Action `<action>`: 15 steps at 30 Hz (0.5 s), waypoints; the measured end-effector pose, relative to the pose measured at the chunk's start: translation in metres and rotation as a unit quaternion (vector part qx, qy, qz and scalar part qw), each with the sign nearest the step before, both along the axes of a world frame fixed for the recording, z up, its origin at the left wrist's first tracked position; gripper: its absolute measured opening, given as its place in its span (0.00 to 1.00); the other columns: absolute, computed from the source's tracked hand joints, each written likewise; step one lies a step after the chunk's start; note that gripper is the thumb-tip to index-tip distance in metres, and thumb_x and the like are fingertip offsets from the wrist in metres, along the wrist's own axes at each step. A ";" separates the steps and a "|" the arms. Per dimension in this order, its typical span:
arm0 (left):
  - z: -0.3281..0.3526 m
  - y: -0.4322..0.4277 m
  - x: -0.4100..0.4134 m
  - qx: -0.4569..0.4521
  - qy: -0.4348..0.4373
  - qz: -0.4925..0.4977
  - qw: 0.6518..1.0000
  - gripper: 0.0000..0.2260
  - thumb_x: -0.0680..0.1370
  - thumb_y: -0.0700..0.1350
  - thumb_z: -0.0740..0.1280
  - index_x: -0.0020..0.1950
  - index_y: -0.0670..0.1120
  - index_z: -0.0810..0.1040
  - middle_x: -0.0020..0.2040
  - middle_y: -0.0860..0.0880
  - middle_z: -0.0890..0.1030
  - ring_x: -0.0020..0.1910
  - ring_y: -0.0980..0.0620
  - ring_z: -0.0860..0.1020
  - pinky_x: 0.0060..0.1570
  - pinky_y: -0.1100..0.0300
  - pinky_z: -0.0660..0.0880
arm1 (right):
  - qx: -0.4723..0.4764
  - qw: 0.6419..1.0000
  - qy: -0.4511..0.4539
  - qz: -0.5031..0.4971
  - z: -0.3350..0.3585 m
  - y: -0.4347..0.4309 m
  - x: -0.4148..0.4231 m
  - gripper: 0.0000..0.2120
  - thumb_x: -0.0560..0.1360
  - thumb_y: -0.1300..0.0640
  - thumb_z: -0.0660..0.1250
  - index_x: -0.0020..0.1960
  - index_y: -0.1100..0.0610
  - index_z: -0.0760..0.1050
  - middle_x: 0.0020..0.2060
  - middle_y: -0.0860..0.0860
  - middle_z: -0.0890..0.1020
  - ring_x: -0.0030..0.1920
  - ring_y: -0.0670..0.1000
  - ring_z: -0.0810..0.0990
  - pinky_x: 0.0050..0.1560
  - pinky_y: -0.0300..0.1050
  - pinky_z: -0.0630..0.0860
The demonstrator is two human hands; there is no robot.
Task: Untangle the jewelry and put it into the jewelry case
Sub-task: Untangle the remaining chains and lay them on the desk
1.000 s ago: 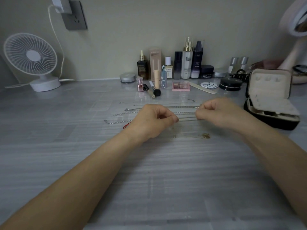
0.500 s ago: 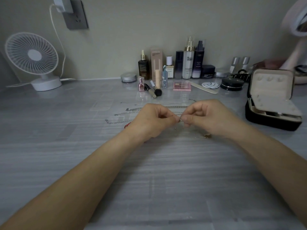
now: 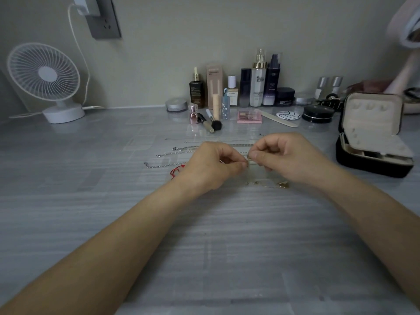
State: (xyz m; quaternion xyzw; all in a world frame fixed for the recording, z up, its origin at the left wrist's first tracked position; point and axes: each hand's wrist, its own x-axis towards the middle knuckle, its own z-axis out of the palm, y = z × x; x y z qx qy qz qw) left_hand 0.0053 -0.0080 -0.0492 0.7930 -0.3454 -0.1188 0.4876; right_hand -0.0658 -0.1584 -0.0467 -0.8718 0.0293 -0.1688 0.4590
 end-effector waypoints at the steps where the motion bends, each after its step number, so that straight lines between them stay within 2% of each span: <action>1: 0.000 0.000 0.000 -0.002 0.003 0.003 1.000 0.03 0.73 0.42 0.71 0.40 0.48 0.81 0.29 0.54 0.75 0.18 0.62 0.66 0.18 0.71 0.61 | 0.002 1.000 -0.002 -0.002 0.000 0.000 0.000 0.08 0.72 0.59 0.69 0.37 0.48 0.77 0.30 0.46 0.78 0.27 0.39 0.74 0.33 0.33 0.73; 6: 0.001 0.000 -0.001 -0.009 0.011 0.002 1.000 0.01 0.73 0.42 0.72 0.43 0.46 0.82 0.31 0.53 0.76 0.18 0.62 0.66 0.19 0.73 0.60 | 0.005 1.000 -0.009 -0.007 0.000 0.000 0.001 0.09 0.72 0.59 0.69 0.36 0.48 0.77 0.29 0.44 0.78 0.27 0.40 0.73 0.32 0.32 0.72; 9: 0.003 0.000 -0.003 -0.010 0.008 0.010 1.000 0.02 0.73 0.41 0.71 0.42 0.44 0.82 0.28 0.53 0.74 0.16 0.62 0.65 0.18 0.73 0.59 | 0.007 1.000 -0.009 -0.014 0.000 0.000 0.000 0.09 0.72 0.59 0.69 0.36 0.48 0.77 0.30 0.46 0.79 0.31 0.44 0.74 0.35 0.36 0.73; 13: 0.004 0.001 -0.002 -0.003 -0.001 0.028 1.000 0.04 0.74 0.42 0.71 0.43 0.42 0.82 0.25 0.54 0.72 0.15 0.61 0.64 0.17 0.71 0.60 | -0.011 0.999 -0.007 -0.031 0.001 0.001 -0.001 0.08 0.72 0.57 0.69 0.37 0.47 0.77 0.34 0.49 0.81 0.34 0.43 0.76 0.36 0.33 0.72; 15: 0.004 0.001 0.001 0.009 -0.027 0.040 0.999 0.04 0.74 0.44 0.71 0.42 0.44 0.82 0.25 0.55 0.73 0.16 0.62 0.67 0.18 0.72 0.63 | -0.019 0.999 -0.010 -0.042 0.001 0.000 -0.002 0.07 0.72 0.57 0.70 0.36 0.47 0.77 0.36 0.53 0.82 0.36 0.46 0.76 0.37 0.34 0.72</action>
